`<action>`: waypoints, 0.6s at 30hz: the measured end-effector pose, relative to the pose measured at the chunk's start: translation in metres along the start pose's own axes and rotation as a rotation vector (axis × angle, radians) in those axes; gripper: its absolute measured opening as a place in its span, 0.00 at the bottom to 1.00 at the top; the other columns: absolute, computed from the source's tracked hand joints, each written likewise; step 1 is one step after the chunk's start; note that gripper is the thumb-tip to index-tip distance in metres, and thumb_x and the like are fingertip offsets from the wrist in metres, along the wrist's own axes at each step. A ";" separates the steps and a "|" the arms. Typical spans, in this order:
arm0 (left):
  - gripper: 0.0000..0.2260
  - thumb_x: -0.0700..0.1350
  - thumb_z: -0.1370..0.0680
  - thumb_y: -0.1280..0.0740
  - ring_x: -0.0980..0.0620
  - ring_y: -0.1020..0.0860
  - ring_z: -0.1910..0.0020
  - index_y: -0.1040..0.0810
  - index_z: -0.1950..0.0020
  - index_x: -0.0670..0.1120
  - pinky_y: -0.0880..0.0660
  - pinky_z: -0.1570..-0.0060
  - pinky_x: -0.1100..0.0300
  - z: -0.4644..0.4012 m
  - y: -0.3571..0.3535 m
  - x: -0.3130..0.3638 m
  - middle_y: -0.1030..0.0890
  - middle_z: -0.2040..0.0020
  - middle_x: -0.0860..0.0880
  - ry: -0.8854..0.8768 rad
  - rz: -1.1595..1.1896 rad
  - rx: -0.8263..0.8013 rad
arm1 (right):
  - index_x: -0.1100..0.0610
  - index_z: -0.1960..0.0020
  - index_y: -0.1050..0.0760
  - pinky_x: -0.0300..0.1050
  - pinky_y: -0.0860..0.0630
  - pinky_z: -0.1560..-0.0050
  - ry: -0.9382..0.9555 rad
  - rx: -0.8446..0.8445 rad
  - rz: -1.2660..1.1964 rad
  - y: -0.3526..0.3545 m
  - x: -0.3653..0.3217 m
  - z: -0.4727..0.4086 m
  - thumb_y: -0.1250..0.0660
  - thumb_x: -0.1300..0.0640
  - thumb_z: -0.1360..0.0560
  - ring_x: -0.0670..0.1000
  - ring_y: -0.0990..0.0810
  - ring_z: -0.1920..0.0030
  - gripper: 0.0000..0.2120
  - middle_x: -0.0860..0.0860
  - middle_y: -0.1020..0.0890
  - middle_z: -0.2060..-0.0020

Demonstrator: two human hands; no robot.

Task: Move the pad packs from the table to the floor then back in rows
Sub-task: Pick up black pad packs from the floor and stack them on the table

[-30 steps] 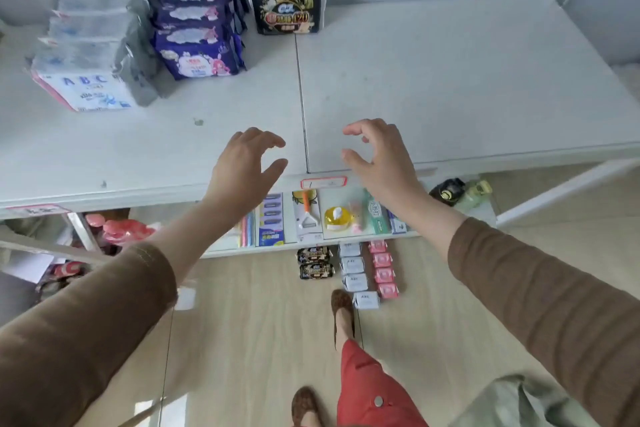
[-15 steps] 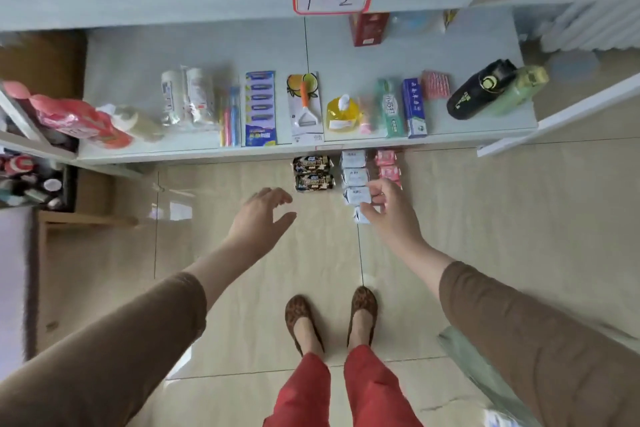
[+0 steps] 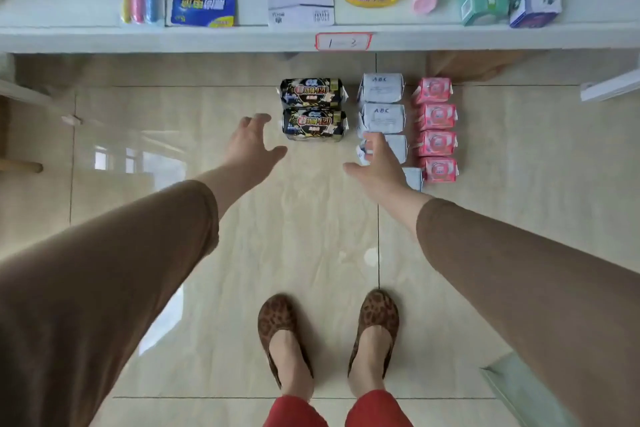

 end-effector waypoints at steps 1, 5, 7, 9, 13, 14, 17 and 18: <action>0.30 0.49 0.24 0.29 0.42 0.29 0.34 0.35 0.25 0.47 0.32 0.36 0.51 -0.016 -0.011 -0.006 0.31 0.30 0.43 0.003 0.010 0.013 | 0.53 0.26 0.38 0.44 0.31 0.37 0.018 -0.002 0.002 -0.010 0.006 -0.016 0.28 0.56 0.25 0.52 0.29 0.32 0.32 0.52 0.29 0.30; 0.31 0.50 0.24 0.30 0.43 0.30 0.33 0.38 0.24 0.48 0.32 0.37 0.51 -0.078 -0.044 -0.024 0.33 0.29 0.44 0.007 0.027 0.083 | 0.55 0.22 0.43 0.32 0.42 0.43 0.098 0.039 0.045 -0.043 0.019 -0.074 0.30 0.63 0.25 0.53 0.34 0.28 0.36 0.55 0.35 0.27; 0.32 0.50 0.25 0.30 0.42 0.29 0.34 0.39 0.24 0.49 0.31 0.40 0.52 -0.106 -0.053 -0.028 0.33 0.29 0.44 -0.008 0.026 0.116 | 0.56 0.21 0.45 0.29 0.45 0.44 0.121 0.080 0.042 -0.054 0.021 -0.099 0.31 0.64 0.25 0.53 0.36 0.27 0.37 0.56 0.36 0.26; 0.32 0.50 0.25 0.30 0.42 0.28 0.34 0.39 0.24 0.49 0.31 0.40 0.52 -0.131 -0.059 -0.028 0.33 0.29 0.45 -0.026 0.021 0.131 | 0.58 0.21 0.46 0.26 0.46 0.44 0.149 0.114 0.031 -0.061 0.022 -0.120 0.30 0.63 0.26 0.53 0.37 0.27 0.38 0.57 0.37 0.26; 0.35 0.48 0.27 0.29 0.41 0.28 0.35 0.40 0.23 0.50 0.29 0.39 0.52 -0.171 -0.068 -0.021 0.36 0.28 0.45 -0.044 0.034 0.109 | 0.60 0.25 0.42 0.31 0.40 0.44 0.188 0.156 0.071 -0.076 0.027 -0.146 0.28 0.64 0.28 0.55 0.31 0.31 0.36 0.58 0.33 0.30; 0.36 0.46 0.28 0.28 0.42 0.27 0.36 0.40 0.23 0.51 0.29 0.41 0.55 -0.179 -0.071 -0.017 0.37 0.28 0.45 -0.048 0.040 0.096 | 0.61 0.27 0.40 0.35 0.37 0.43 0.212 0.183 0.083 -0.079 0.029 -0.149 0.28 0.63 0.29 0.56 0.30 0.33 0.35 0.59 0.31 0.32; 0.39 0.39 0.31 0.29 0.44 0.27 0.37 0.40 0.23 0.53 0.29 0.46 0.62 -0.195 -0.083 -0.010 0.38 0.28 0.46 -0.045 0.025 0.056 | 0.63 0.29 0.37 0.48 0.31 0.38 0.260 0.228 0.088 -0.089 0.036 -0.148 0.26 0.61 0.31 0.58 0.30 0.34 0.35 0.60 0.29 0.34; 0.38 0.38 0.31 0.29 0.44 0.27 0.37 0.39 0.24 0.54 0.28 0.45 0.62 -0.197 -0.087 -0.009 0.38 0.28 0.46 -0.039 0.018 0.048 | 0.62 0.28 0.37 0.50 0.31 0.36 0.259 0.213 0.091 -0.094 0.039 -0.146 0.26 0.63 0.32 0.58 0.30 0.34 0.36 0.59 0.29 0.33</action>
Point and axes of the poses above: each hand's wrist, its own z-axis away from the middle knuckle, its own y-axis out of the back of the hand, x = y × z, the point moved 3 cm from there along -z, towards the middle knuckle
